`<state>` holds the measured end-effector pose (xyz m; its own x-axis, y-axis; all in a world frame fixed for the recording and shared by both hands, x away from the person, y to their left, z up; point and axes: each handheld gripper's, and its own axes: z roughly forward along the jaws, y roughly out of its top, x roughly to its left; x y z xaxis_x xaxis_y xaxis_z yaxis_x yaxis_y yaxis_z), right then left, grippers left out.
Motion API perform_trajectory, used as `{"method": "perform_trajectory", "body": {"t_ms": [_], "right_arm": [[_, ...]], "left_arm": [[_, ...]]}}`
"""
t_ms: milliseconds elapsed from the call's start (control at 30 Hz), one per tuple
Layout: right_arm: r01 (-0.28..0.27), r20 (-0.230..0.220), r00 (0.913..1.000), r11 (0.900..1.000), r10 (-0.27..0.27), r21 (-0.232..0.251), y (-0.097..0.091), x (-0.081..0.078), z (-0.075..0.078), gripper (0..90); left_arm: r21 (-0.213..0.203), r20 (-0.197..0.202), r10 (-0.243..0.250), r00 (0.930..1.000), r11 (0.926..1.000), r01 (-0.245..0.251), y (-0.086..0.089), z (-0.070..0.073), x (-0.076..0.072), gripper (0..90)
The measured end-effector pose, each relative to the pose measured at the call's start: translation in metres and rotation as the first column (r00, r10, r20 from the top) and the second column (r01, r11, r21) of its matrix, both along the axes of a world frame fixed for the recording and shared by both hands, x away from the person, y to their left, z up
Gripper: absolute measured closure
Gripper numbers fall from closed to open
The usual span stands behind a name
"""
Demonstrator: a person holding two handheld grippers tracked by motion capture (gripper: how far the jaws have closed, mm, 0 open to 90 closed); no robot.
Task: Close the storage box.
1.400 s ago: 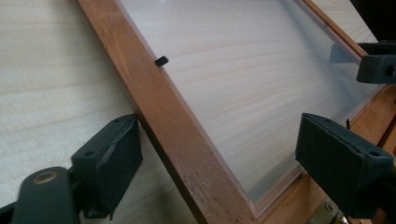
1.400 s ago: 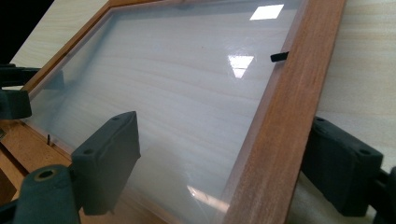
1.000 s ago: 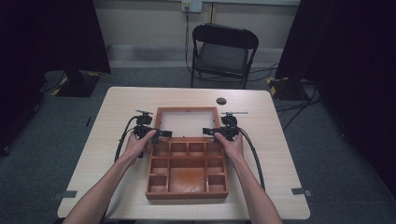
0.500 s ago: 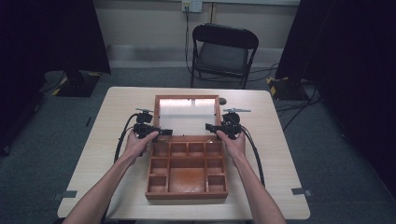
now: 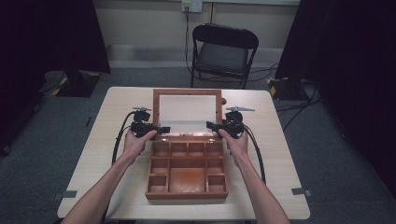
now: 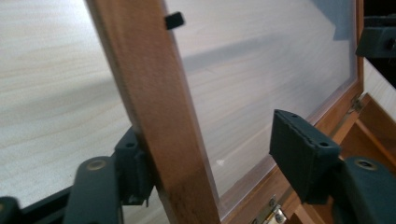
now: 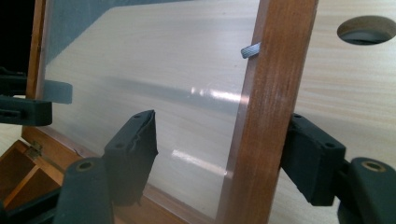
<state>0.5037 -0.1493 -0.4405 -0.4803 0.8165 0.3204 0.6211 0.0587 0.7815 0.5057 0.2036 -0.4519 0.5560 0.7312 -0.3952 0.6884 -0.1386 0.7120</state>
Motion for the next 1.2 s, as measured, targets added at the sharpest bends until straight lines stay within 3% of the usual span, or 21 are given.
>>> {"method": "perform_trajectory", "body": {"t_ms": [200,433,900,1100,1200], "right_arm": [[-0.011,0.028,0.9996,0.9994,0.010,0.034,-0.009,-0.006,0.011,33.1],[-0.023,0.044,0.9988,0.9987,0.021,0.045,-0.016,-0.012,0.017,38.3],[-0.050,0.063,0.9969,0.9975,0.046,0.051,-0.020,-0.021,0.023,43.7],[-0.055,0.078,0.9957,0.9964,0.050,0.065,-0.024,-0.023,0.024,48.6],[-0.056,0.078,0.9956,0.9964,0.051,0.063,-0.024,-0.024,0.024,48.6]], "left_arm": [[0.019,0.050,-0.009,0.9987,0.9998,0.008,-0.004,0.009,-0.003,42.9],[0.010,0.060,-0.026,0.9979,0.9996,0.025,-0.002,0.015,-0.004,45.8],[0.040,0.092,-0.058,0.9941,0.9977,0.054,-0.001,0.022,-0.012,44.8],[0.018,0.113,-0.049,0.9923,0.9987,0.047,0.000,0.025,-0.013,44.1],[-0.032,0.167,0.008,0.9860,0.9995,-0.002,0.003,0.038,-0.015,38.5]]}}
